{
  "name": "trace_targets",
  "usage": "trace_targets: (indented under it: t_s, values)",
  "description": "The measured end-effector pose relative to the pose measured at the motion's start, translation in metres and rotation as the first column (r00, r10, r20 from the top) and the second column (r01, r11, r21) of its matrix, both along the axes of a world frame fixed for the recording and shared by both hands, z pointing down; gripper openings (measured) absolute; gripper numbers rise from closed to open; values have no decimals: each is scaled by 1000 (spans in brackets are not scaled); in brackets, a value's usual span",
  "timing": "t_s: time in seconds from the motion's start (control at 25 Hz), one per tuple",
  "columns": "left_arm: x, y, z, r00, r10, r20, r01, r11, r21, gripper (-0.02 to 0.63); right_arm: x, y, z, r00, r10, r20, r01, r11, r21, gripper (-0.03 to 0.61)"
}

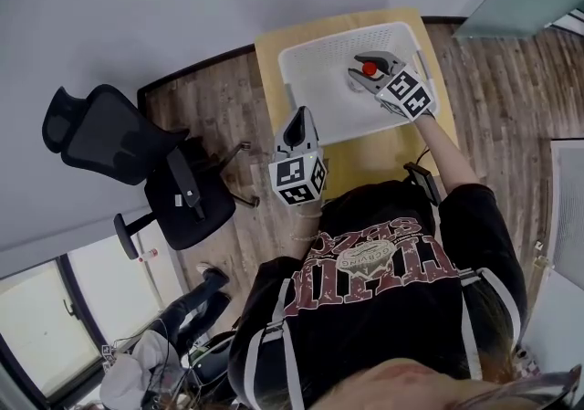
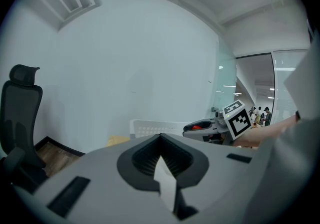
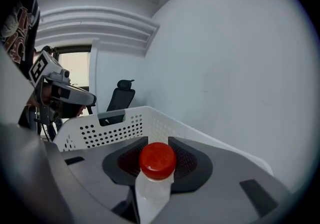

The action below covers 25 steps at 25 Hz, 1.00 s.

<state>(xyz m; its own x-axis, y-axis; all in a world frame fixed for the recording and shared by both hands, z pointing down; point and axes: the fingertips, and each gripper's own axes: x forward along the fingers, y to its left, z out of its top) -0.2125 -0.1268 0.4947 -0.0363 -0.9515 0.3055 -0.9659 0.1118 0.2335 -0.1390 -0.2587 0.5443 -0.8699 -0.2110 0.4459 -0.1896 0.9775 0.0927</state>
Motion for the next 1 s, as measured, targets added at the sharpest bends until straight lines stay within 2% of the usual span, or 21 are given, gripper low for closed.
trace_targets:
  t_s: [0.44, 0.72, 1.0]
  values:
    - [-1, -4, -17, 1000, 2, 8, -2, 1000, 31, 48, 9, 2, -48, 994, 39, 105, -42, 999, 25, 135]
    - [16, -13, -26, 999, 26, 27, -27, 998, 52, 48, 30, 13, -77, 991, 33, 131, -40, 998, 52, 135]
    - [26, -21, -34, 998, 68, 2, -68, 995, 74, 48, 44, 21, -109, 987, 41, 154, -56, 994, 97, 135]
